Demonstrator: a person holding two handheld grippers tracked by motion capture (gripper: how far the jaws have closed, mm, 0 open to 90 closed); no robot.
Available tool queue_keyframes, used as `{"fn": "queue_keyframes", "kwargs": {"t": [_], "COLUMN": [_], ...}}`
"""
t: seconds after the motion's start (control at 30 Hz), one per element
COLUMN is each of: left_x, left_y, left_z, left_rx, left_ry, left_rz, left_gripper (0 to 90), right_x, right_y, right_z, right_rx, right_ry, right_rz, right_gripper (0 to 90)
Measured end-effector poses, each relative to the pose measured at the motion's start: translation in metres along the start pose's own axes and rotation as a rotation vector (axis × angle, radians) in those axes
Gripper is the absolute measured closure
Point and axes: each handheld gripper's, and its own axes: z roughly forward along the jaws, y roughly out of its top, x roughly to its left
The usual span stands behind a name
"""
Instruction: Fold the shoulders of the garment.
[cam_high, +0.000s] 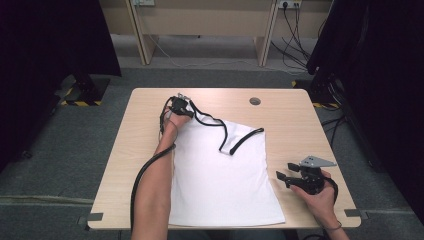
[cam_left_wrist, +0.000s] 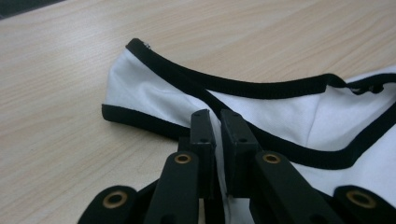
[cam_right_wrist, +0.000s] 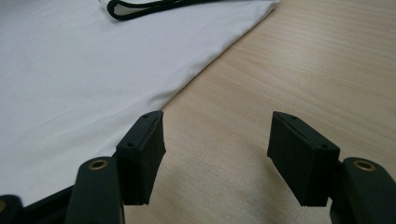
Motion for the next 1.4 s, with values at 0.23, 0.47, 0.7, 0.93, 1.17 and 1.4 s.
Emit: {"fn": "queue_keyframes", "kwargs": {"t": [0.23, 0.47, 0.7, 0.93, 1.17, 1.4], "left_x": [-0.008, -0.018, -0.028, -0.041, -0.058, -0.069], "left_y": [0.005, 0.006, 0.004, -0.003, -0.016, -0.029], "left_z": [-0.012, -0.027, -0.040, -0.050, -0.055, -0.060], "left_rx": [-0.054, -0.091, -0.115, -0.149, -0.164, -0.154], "left_ry": [0.000, 0.008, 0.029, 0.045, 0.055, 0.051], "left_rz": [0.032, 0.074, 0.121, 0.163, 0.204, 0.230], "left_gripper": [82.9, 83.0, 83.0, 82.8, 82.7, 82.3], "right_x": [0.000, 0.000, 0.000, 0.001, 0.001, 0.001], "right_y": [0.000, 0.000, 0.000, 0.000, 0.000, 0.000], "right_z": [0.000, 0.000, 0.000, 0.000, 0.000, 0.000], "right_rx": [0.001, 0.000, -0.001, 0.002, -0.001, 0.001], "right_ry": [0.000, -0.001, -0.003, -0.005, -0.005, -0.007], "right_rz": [0.000, 0.000, -0.003, -0.004, -0.009, -0.012], "right_gripper": [36.7, 36.7, 36.8, 36.8, 36.7, 36.8]}}
